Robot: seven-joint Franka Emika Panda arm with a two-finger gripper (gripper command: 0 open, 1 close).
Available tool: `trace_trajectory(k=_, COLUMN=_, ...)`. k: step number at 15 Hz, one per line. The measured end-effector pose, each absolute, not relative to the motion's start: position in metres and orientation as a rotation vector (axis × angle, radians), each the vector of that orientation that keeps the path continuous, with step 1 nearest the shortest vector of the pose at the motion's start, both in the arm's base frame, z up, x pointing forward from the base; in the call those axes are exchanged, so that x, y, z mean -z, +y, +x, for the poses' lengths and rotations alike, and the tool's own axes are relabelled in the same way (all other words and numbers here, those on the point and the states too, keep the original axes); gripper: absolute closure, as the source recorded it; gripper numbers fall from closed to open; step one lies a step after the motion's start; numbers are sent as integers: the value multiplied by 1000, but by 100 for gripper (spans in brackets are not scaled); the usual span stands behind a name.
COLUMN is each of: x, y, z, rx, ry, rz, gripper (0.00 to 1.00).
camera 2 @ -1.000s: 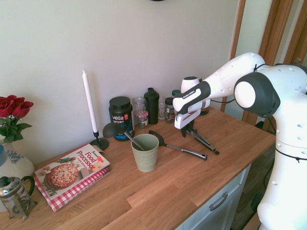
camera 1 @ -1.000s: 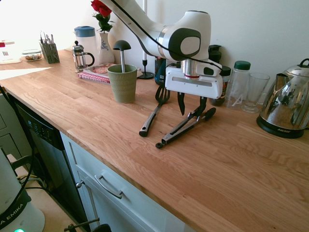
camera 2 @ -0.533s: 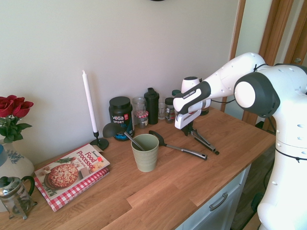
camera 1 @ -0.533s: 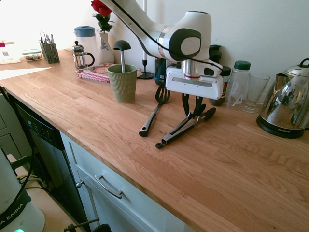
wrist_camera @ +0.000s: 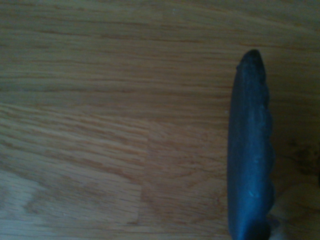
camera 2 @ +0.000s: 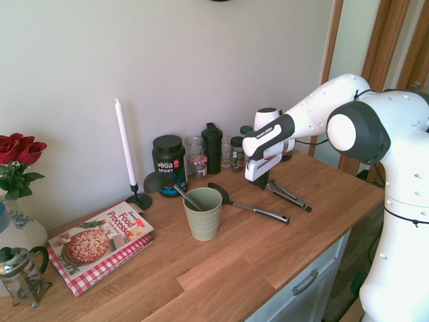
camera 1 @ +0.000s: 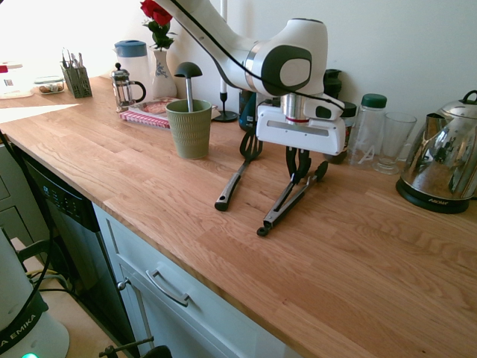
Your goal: Put the tongs back in the holder
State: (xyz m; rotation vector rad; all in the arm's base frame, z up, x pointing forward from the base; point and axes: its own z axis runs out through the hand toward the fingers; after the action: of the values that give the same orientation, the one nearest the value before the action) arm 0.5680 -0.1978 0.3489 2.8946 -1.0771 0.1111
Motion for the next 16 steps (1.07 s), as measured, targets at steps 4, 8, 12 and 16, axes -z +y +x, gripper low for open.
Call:
trace_trajectory(k=4, x=-455, y=-188, z=563, rx=-206, ry=-1111, rz=2958, gripper=100)
trace_trajectory(k=8, x=-559, y=-178, z=535, rx=-317, ry=-1114, rz=3033, gripper=100)
trace_trajectory(k=12, x=-589, y=-170, z=522, rx=-345, ry=-1088, rz=3069, gripper=100)
trace_trajectory(k=16, x=-660, y=-105, z=501, rx=-435, ry=-883, rz=3177, gripper=100)
